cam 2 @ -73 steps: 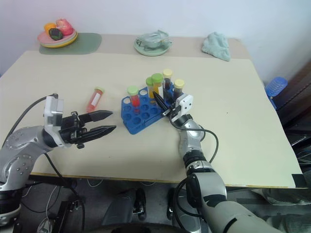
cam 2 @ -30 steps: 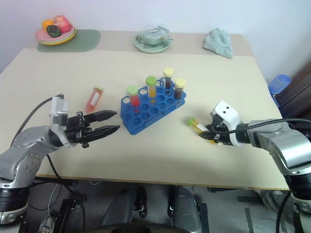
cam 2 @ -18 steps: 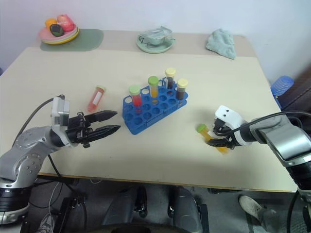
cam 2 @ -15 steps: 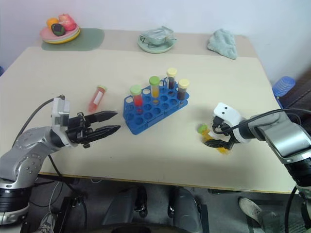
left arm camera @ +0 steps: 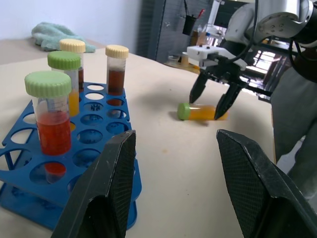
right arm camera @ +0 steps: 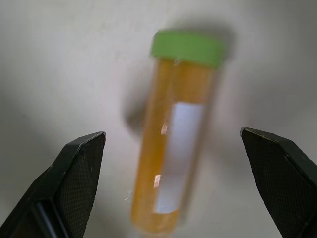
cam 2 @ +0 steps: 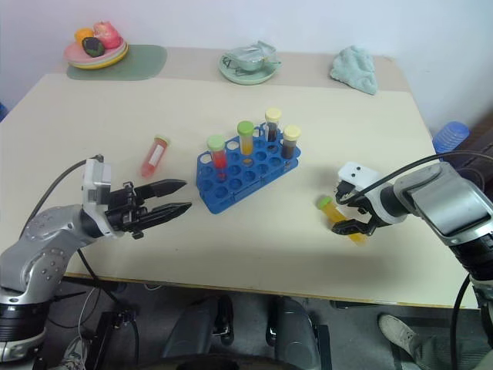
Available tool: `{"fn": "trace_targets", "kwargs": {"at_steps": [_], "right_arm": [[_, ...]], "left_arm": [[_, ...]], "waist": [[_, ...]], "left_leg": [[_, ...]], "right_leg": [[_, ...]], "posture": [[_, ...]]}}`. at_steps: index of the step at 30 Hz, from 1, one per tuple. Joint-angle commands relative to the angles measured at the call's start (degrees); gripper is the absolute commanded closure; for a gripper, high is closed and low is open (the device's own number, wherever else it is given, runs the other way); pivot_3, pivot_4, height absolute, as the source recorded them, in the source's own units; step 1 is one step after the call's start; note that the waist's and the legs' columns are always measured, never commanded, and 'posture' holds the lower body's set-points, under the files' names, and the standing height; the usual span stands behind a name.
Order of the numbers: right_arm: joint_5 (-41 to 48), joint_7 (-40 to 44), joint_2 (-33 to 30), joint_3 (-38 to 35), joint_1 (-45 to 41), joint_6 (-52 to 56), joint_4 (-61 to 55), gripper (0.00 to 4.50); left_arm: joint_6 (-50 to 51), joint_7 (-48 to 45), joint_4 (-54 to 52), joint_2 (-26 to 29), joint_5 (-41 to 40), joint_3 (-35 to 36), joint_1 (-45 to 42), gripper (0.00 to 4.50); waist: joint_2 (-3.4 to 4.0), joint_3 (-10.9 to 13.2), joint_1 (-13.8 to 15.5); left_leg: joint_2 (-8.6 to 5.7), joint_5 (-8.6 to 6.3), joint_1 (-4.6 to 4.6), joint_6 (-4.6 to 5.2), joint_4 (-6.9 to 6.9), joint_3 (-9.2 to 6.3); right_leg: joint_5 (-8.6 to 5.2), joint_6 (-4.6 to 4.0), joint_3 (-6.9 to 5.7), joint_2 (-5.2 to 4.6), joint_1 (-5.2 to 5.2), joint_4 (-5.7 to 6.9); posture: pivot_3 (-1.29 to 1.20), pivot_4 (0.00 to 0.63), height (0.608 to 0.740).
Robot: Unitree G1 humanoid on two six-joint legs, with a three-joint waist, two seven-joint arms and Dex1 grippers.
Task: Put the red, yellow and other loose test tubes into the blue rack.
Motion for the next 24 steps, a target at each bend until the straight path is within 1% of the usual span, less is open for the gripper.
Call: {"fn": "trace_targets", "kwargs": {"at_steps": [1, 6, 10, 24], "right_arm": [[0.8, 0.9, -0.5, -0.7, -1.9, 1.9, 0.6, 0.05], [0.7, 0.9, 0.1, -0.3, -2.2, 2.0, 1.3, 0.05], [0.2, 0.8, 0.8, 0.3, -2.5, 1.4, 2.6, 0.05], [-2.3, 0.4, 3.8, 2.6, -5.8, -1.2, 10.6, 0.05]], "left_arm": [[-1.5, -3.3, -2.0, 1.1, -1.0, 0.4, 0.4, 1.86], [-5.0, -10.1, -1.4, 2.7, 0.1, -0.1, 0.6, 1.86], [-6.6, -13.3, -0.5, 3.8, 1.2, -0.6, 0.3, 1.86], [-10.3, -15.1, 0.0, 4.7, 6.4, -2.9, -0.2, 1.86]], "waist": [[0.00, 0.0, 0.0], [0.01, 0.0, 0.0], [0.00, 0.0, 0.0], [-0.01, 0.0, -0.4]], "left_leg": [[0.00, 0.00, 0.00, 0.00, 0.00, 0.00], [0.00, 0.00, 0.00, -0.01, 0.01, 0.00], [0.00, 0.00, 0.00, -0.01, 0.02, 0.00], [0.02, 0.01, 0.02, 0.00, 0.14, 0.01]], "right_leg": [[0.00, 0.00, 0.00, 0.00, 0.00, 0.00], [0.00, 0.00, 0.00, 0.01, -0.01, 0.00], [0.01, -0.02, -0.01, 0.01, 0.00, 0.01], [0.06, 0.01, -0.01, 0.02, 0.06, 0.03]], "posture": [[0.00, 0.150, 0.740], [0.00, 0.150, 0.740], [0.00, 0.150, 0.740], [0.00, 0.150, 0.740]]}}
